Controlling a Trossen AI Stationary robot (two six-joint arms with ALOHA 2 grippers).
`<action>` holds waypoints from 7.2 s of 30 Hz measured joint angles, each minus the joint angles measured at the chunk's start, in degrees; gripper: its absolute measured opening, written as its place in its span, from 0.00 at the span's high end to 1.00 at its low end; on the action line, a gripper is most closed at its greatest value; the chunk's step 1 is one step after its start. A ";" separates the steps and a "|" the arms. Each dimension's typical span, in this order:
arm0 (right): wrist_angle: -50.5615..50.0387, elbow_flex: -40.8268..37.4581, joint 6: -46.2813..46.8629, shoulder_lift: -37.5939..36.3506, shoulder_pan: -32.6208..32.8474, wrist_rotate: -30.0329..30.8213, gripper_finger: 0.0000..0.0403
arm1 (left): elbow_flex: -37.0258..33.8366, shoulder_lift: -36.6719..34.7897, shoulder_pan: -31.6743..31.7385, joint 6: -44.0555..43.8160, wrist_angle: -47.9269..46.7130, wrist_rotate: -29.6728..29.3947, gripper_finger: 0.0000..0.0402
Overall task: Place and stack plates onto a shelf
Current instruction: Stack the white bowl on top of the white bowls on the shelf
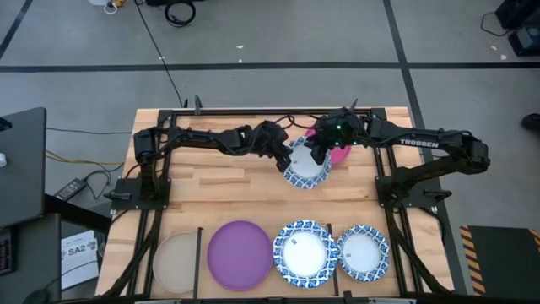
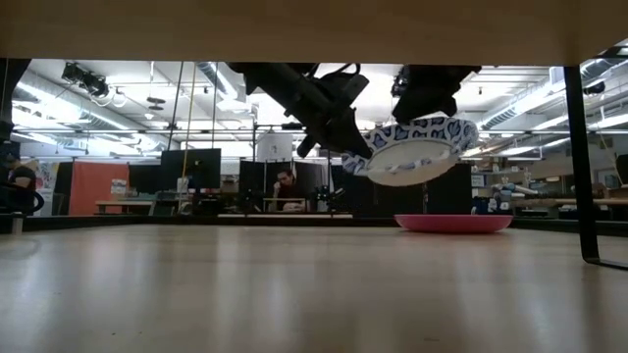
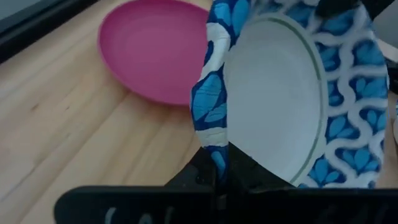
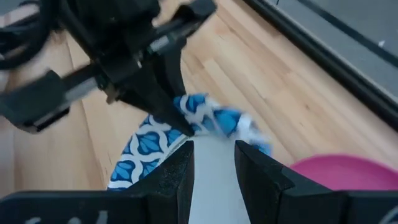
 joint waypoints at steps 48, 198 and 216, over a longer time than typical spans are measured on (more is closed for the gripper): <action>-7.02 0.00 0.57 -0.19 0.09 -2.34 0.96 | 0.00 0.00 -0.26 1.62 3.09 -0.06 0.93; -0.79 8.17 30.14 1.21 44.06 1.71 0.71 | -43.50 -61.92 3.80 4.87 -2.24 8.09 0.73; -0.51 8.17 30.78 1.21 44.04 2.12 0.97 | -43.50 -61.92 3.78 4.85 -2.24 8.09 0.73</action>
